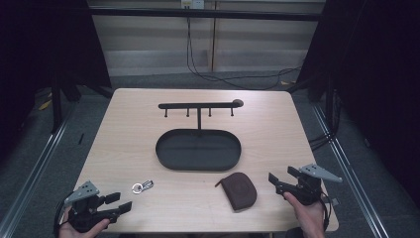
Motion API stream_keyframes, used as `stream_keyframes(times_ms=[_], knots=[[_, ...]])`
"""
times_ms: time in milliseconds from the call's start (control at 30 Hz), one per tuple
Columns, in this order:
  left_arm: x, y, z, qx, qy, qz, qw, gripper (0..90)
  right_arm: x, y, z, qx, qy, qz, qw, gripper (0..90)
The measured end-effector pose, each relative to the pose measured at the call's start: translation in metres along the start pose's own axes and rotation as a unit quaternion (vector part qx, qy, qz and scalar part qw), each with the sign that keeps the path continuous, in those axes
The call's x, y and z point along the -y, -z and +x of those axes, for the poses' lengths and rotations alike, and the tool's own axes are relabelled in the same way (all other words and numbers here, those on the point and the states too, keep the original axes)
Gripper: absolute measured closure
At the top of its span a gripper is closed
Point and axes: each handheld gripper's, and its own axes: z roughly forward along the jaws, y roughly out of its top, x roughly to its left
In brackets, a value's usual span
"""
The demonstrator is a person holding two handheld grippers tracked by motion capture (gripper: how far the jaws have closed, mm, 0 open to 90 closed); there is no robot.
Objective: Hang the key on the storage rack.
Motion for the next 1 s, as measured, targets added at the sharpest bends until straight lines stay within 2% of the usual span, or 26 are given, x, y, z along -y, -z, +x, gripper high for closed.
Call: stream_keyframes(times_ms=[67, 133, 267, 433, 567, 600, 633, 700, 733, 800, 867, 933, 1000], knots=[[0.0, 0.0, 0.001, 0.007, -0.002, 0.003, 1.0, 42.3, 0.0, 0.0, -0.001, -0.003, -0.005, 0.008, 1.0, 16.2], [-0.001, 0.0, 0.001, 0.01, 0.0, 0.005, 0.9999, 42.2, 0.0, 0.0, -0.002, -0.007, -0.006, 0.01, 0.9999, 16.2], [-0.002, 0.0, 0.001, 0.015, -0.011, 0.016, 0.9997, 42.7, 0.001, -0.001, 0.0, -0.012, 0.002, 0.018, 0.9998, 16.4], [-0.005, 0.0, -0.003, 0.005, -0.022, 0.032, 0.9992, 44.5, 0.002, -0.002, 0.001, -0.014, 0.006, 0.025, 0.9996, 16.5], [-0.013, 0.003, -0.005, -0.014, -0.039, 0.05, 0.9979, 43.4, 0.002, -0.003, 0.002, -0.018, 0.012, 0.029, 0.9993, 16.5], [-0.015, 0.004, -0.005, -0.012, -0.041, 0.049, 0.9979, 43.1, 0.002, -0.004, 0.003, -0.017, 0.014, 0.033, 0.9992, 16.5], [-0.017, 0.005, -0.004, 0.001, -0.047, 0.05, 0.9977, 42.5, 0.002, -0.004, 0.004, -0.019, 0.016, 0.032, 0.9992, 16.5], [-0.02, 0.005, -0.004, -0.003, -0.046, 0.054, 0.9975, 45.0, 0.002, -0.003, 0.005, -0.019, 0.018, 0.031, 0.9992, 16.5], [-0.023, 0.004, -0.004, -0.001, -0.052, 0.065, 0.9965, 43.7, 0.002, -0.004, 0.004, -0.023, 0.018, 0.031, 0.9991, 16.5], [-0.025, 0.004, -0.004, -0.007, -0.056, 0.07, 0.9959, 42.0, 0.002, -0.005, 0.004, -0.027, 0.017, 0.039, 0.9987, 16.5], [-0.029, 0.003, -0.006, -0.002, -0.059, 0.078, 0.9953, 37.8, 0.002, -0.006, 0.005, -0.031, 0.019, 0.039, 0.9986, 16.5], [-0.033, 0.004, -0.007, 0.0, -0.061, 0.087, 0.9943, 37.4, 0.002, -0.006, 0.005, -0.031, 0.02, 0.039, 0.9986, 16.5], [-0.04, 0.004, -0.007, 0.002, -0.054, 0.091, 0.9943, 39.1, 0.002, -0.005, 0.004, -0.032, 0.019, 0.038, 0.9986, 16.5]])
